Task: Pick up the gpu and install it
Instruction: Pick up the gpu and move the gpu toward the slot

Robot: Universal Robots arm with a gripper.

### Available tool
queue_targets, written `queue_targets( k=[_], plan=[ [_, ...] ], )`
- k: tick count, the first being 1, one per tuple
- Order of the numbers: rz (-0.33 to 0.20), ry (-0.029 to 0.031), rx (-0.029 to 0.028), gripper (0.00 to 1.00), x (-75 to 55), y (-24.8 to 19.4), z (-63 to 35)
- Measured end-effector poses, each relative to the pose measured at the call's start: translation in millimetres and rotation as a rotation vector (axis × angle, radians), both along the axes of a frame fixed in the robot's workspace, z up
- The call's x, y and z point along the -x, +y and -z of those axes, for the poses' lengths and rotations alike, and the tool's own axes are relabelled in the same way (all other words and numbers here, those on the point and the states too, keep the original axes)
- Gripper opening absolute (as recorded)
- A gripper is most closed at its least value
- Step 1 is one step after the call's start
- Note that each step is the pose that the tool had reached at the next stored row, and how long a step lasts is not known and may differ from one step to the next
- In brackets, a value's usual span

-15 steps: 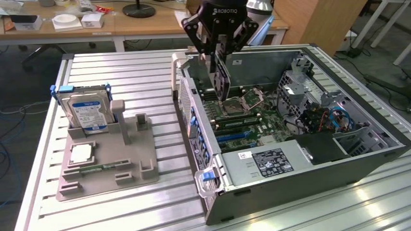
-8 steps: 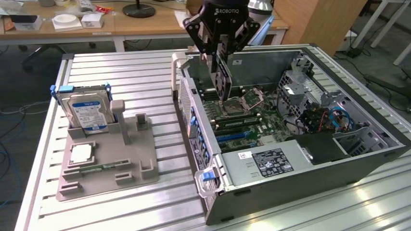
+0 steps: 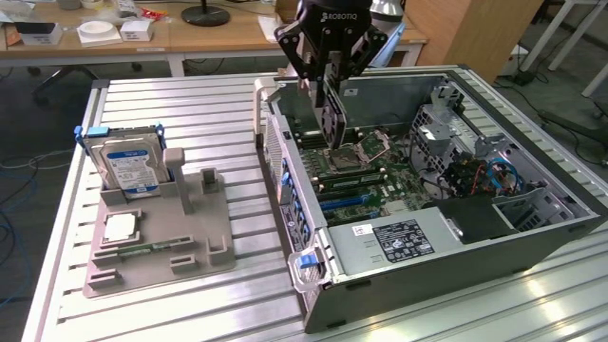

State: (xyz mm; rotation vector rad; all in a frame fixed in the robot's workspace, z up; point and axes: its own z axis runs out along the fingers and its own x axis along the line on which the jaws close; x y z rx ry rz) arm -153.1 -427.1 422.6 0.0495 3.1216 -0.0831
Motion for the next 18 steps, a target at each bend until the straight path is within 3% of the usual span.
queue_targets(
  k=[18],
  plan=[
    [0.0,0.0,0.0,0.26,-9.2,0.0,0.0]
  ],
)
